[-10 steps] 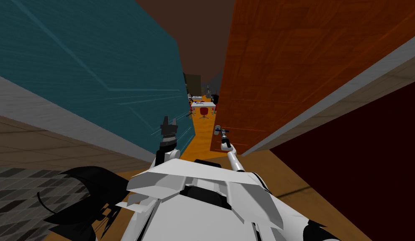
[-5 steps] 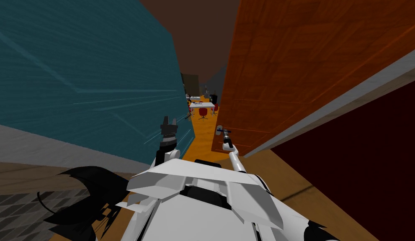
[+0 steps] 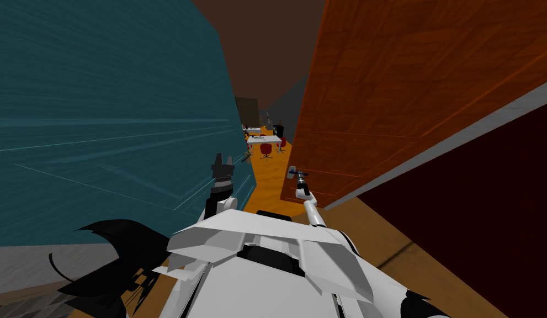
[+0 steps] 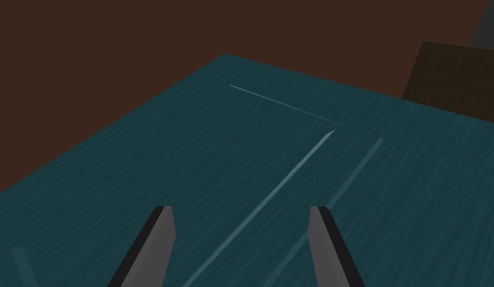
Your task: Push the door open
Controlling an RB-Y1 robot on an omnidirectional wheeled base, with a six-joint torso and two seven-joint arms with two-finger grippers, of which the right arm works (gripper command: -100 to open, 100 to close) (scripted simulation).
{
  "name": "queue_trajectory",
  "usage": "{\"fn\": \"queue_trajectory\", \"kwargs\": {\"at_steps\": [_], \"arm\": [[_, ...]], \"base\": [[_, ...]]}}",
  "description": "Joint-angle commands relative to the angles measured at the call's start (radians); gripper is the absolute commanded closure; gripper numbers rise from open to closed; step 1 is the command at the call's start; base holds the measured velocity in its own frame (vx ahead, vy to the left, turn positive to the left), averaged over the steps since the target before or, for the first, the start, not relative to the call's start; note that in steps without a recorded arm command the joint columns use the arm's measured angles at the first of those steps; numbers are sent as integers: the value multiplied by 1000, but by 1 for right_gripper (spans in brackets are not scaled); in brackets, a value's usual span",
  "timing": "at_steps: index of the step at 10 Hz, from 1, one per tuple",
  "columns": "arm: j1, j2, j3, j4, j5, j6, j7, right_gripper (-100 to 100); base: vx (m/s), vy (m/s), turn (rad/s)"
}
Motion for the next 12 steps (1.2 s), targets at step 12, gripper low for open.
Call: {"fn": "queue_trajectory", "kwargs": {"at_steps": [12], "arm": [[-29, -20, -140, 15, -66, -14, 116, 100]], "base": [[173, 61, -59]]}}
